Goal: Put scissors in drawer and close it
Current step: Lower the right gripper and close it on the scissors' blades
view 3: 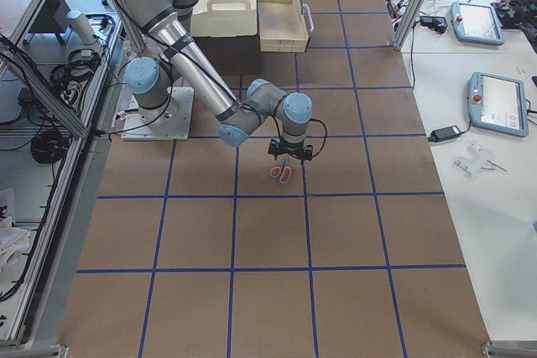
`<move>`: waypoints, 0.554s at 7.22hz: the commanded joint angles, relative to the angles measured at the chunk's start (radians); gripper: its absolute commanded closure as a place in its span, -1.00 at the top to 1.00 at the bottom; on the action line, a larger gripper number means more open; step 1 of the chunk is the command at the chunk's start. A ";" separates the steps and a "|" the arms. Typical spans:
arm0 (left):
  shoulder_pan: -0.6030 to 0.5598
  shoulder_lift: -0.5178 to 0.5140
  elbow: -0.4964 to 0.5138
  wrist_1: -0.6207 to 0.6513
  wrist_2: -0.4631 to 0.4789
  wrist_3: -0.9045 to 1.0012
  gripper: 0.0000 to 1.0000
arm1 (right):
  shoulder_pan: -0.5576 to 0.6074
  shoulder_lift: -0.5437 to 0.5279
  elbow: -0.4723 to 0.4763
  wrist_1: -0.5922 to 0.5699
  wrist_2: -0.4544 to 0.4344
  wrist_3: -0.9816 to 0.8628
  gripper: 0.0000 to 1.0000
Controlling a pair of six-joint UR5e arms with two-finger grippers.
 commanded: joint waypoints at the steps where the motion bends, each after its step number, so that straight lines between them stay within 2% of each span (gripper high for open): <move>1: 0.000 0.000 0.000 0.000 0.000 0.000 1.00 | 0.014 0.005 0.030 -0.044 0.012 -0.006 1.00; 2: 0.000 0.000 0.000 0.000 0.000 0.000 1.00 | 0.012 0.005 0.030 -0.044 0.009 -0.007 1.00; 3: 0.000 0.000 0.000 -0.001 0.000 0.000 1.00 | 0.014 0.005 0.030 -0.044 0.007 -0.009 0.87; 4: 0.000 0.000 0.000 -0.001 0.002 0.000 1.00 | 0.012 0.007 0.030 -0.044 0.001 -0.013 0.64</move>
